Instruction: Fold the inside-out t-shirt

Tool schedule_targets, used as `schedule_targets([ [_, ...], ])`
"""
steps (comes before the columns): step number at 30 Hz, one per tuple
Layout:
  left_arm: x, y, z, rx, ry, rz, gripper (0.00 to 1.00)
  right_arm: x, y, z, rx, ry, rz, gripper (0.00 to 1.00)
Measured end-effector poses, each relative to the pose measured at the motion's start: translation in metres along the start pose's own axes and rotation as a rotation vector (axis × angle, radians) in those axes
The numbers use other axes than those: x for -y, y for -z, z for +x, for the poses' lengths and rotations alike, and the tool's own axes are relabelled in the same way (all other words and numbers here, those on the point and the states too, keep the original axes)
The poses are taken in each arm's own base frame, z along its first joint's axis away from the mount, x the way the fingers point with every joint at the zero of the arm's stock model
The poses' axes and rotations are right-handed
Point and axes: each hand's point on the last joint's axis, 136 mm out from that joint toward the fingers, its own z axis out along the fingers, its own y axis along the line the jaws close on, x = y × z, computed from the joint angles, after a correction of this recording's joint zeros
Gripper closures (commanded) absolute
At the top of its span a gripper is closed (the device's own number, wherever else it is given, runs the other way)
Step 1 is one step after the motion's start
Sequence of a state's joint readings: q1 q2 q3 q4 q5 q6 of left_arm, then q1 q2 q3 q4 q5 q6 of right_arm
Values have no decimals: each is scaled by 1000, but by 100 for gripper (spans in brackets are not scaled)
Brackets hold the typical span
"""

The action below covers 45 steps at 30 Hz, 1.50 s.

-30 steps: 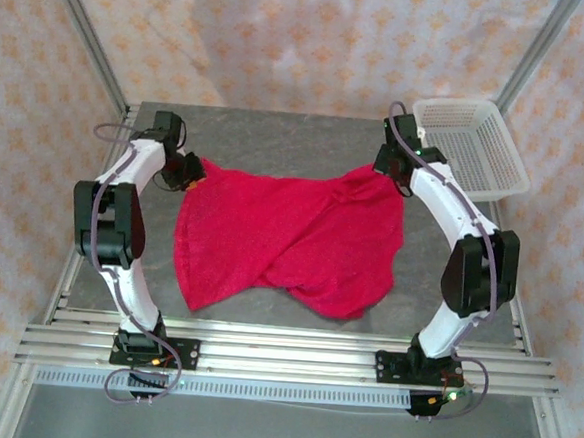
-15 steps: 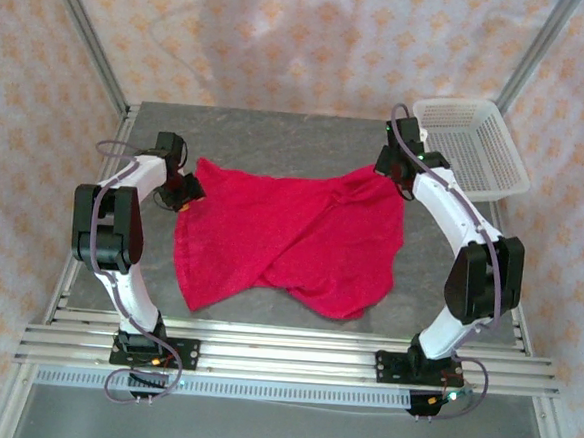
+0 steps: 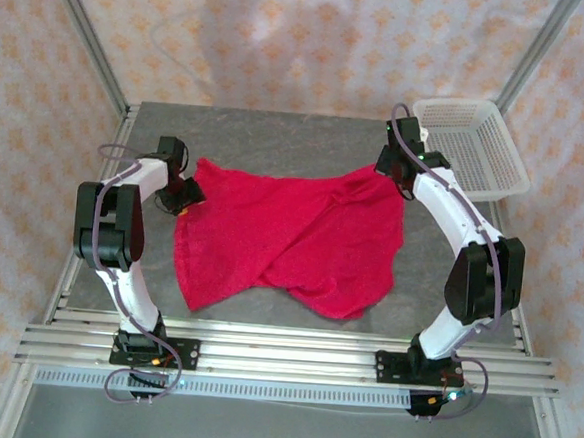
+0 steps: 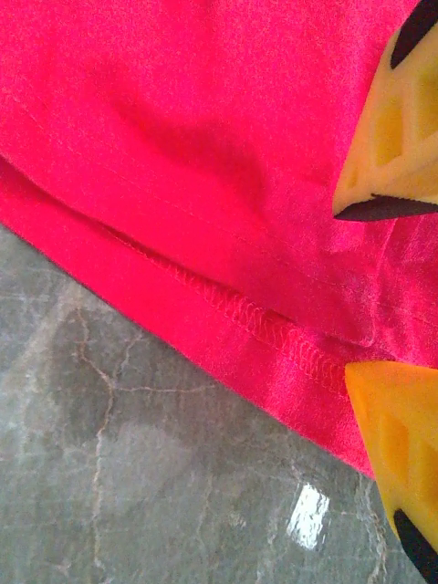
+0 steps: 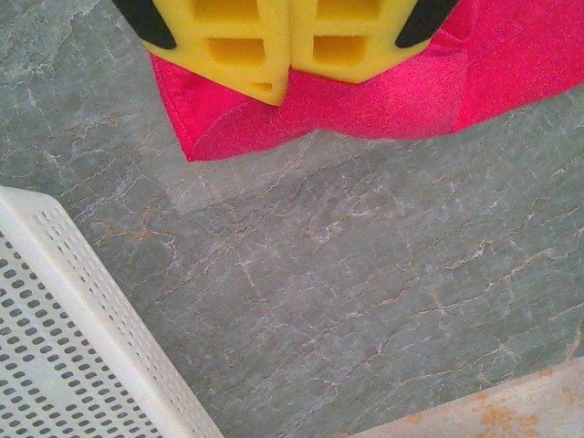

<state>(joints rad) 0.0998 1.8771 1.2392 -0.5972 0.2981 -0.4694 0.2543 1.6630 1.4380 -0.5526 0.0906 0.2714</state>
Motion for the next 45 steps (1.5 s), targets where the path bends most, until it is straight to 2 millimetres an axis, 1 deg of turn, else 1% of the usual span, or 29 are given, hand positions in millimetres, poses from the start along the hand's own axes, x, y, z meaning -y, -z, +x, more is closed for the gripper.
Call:
schedule_targets([
  [6, -1, -6, 1, -2, 10, 3, 85, 1, 1, -2, 6, 2, 8, 100],
  [9, 0, -6, 1, -1, 9, 4, 97, 2, 1, -2, 7, 3, 13, 100],
  [10, -1, -6, 1, -2, 6, 4, 100, 2, 2, -3, 9, 3, 12, 100],
  [18, -4, -5, 0, -4, 12, -1, 100, 1, 5, -8, 19, -1, 7, 100],
  [20, -4, -2, -1, -1, 15, 0, 100, 0, 6, -9, 23, -2, 6, 100],
  [22, -1, 7, -5, 12, 19, 8, 100, 0, 8, -12, 27, -2, 6, 100],
  [24, 8, 27, -14, 50, 26, 38, 100, -1, 13, -17, 40, -3, 3, 100],
  [25, 15, 42, -21, 80, 33, 63, 100, -1, 16, -21, 49, -2, 3, 100],
  [27, 32, 79, -40, 156, 51, 138, 100, -2, 27, -32, 80, -8, -3, 100],
  [29, 51, 136, -66, 270, 83, 248, 100, -4, 44, -50, 128, -18, -17, 100],
  [30, 57, 163, -77, 322, 98, 298, 100, -5, 54, -59, 151, -24, -25, 100],
  [32, 67, 229, -101, 443, 133, 414, 100, -7, 81, -82, 218, -42, -55, 100],
  [33, 68, 257, -108, 490, 148, 458, 100, -8, 94, -92, 248, -50, -70, 100],
  [34, 70, 288, -116, 544, 157, 504, 100, -9, 111, -104, 289, -62, -89, 100],
  [35, 71, 317, -121, 593, 165, 545, 100, -9, 128, -115, 327, -74, -105, 100],
  [37, 72, 367, -126, 675, 172, 616, 100, -7, 161, -134, 397, -93, -134, 100],
  [38, 73, 389, -126, 706, 173, 650, 100, -5, 179, -143, 435, -100, -146, 100],
  [41, 69, 440, -125, 777, 184, 724, 100, 2, 226, -162, 524, -114, -172, 100],
  [45, 48, 496, -123, 873, 231, 780, 100, 12, 285, -179, 628, -136, -220, 100],
])
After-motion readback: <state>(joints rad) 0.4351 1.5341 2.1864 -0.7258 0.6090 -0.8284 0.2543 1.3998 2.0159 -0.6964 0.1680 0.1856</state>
